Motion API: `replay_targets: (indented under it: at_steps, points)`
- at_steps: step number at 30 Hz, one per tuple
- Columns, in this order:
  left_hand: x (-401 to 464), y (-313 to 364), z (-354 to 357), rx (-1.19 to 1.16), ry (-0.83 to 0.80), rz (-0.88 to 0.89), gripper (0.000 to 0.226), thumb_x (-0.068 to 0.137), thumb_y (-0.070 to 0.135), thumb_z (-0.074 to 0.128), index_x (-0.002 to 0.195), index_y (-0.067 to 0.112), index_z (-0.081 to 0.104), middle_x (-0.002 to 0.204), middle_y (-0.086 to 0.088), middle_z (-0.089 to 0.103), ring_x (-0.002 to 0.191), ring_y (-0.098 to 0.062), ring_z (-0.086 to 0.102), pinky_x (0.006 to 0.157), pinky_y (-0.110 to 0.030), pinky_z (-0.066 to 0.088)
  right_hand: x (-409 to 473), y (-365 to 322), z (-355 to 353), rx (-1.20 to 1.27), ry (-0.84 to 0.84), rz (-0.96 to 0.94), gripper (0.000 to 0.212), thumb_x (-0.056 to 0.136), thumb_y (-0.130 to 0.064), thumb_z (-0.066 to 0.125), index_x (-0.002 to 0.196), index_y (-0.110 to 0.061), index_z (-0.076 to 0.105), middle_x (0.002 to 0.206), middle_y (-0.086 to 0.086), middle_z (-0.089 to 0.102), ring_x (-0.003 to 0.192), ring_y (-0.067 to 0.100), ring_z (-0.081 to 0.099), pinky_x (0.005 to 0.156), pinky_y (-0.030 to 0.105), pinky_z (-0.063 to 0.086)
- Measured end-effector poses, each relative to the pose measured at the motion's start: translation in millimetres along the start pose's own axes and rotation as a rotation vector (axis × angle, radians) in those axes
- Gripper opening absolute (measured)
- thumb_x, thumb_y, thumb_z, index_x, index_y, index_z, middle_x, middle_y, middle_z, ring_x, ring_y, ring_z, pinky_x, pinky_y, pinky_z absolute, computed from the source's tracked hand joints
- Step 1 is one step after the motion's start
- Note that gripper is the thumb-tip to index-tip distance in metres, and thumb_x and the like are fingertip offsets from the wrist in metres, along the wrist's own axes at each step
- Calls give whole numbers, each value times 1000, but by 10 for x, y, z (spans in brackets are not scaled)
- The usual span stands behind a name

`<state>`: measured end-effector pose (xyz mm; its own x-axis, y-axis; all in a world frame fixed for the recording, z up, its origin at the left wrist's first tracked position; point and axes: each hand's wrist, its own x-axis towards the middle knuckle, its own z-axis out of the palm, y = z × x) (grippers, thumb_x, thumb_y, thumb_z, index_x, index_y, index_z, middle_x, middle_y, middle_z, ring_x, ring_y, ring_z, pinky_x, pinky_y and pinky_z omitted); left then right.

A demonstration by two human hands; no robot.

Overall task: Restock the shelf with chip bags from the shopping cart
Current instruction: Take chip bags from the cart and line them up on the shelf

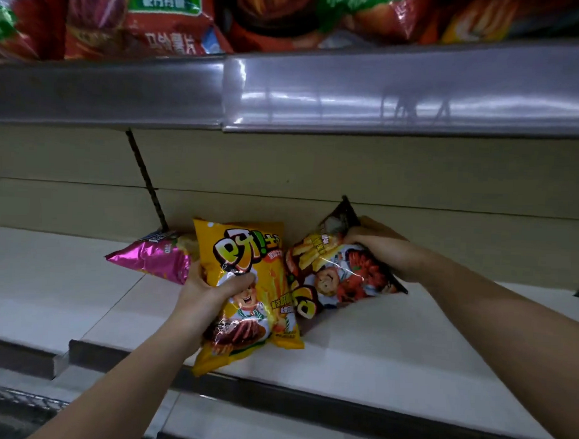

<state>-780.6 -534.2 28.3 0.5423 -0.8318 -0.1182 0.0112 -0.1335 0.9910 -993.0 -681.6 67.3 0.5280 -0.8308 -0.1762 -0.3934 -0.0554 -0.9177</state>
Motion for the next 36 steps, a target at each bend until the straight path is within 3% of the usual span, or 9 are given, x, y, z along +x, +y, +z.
replay_targets:
  at_steps: [5,12,19,22,24,28,31,34,36]
  points:
    - [34,-9,46,48,-31,4,59,74,13,75,124,18,43,95,3,63,77,-13,63,57,-23,45,-90,281,-245,305,5,264,27,93,-29,46,80,-8,59,66,10,68,60,23,65,52,27,55]
    - [67,-89,142,151,-114,-3,68,70,18,81,127,23,44,98,14,59,86,-4,56,63,-17,40,-15,403,-196,76,-191,428,28,86,-31,49,95,-6,59,79,14,70,72,28,66,71,33,54]
    - [132,-95,159,85,-112,-13,58,77,16,76,124,24,43,94,13,59,82,-3,55,62,-17,41,26,470,-302,357,235,343,18,85,-20,55,78,-5,61,74,17,67,67,31,62,67,35,53]
    - [190,-116,240,67,-98,-39,52,78,16,75,119,24,44,94,8,61,82,-9,60,60,-20,44,40,589,-344,387,439,274,17,86,-18,57,94,-3,60,94,16,64,78,28,58,68,33,48]
    - [217,-142,324,68,-107,-54,46,78,13,74,113,24,45,94,5,64,82,-14,64,59,-22,47,-1,724,-275,285,355,264,28,85,-18,62,108,-4,59,97,15,65,82,26,59,66,32,50]
    - [293,-194,463,106,-124,-85,58,77,14,77,125,19,46,105,-3,67,92,-24,66,75,-34,53,-158,850,-133,67,102,266,21,79,-18,71,99,-19,63,94,11,69,84,24,61,78,40,53]
    - [348,-195,513,123,-135,-114,63,74,21,80,126,20,45,109,-5,66,92,-25,66,78,-36,54,-261,871,-256,13,-33,377,34,79,-45,66,105,-24,60,105,4,64,99,23,58,75,35,53]
    - [382,-200,497,147,-127,-131,56,75,19,78,122,17,47,105,-6,66,86,-23,65,71,-31,51,-328,911,-443,28,-21,533,62,81,-68,44,100,-13,65,107,6,65,101,27,61,77,37,53]
    - [398,-220,488,159,-130,-156,62,73,20,80,126,17,47,108,-6,67,90,-26,66,72,-31,52,-334,900,-461,-166,-50,583,55,85,-60,50,101,-10,67,112,8,66,102,26,61,81,35,51]
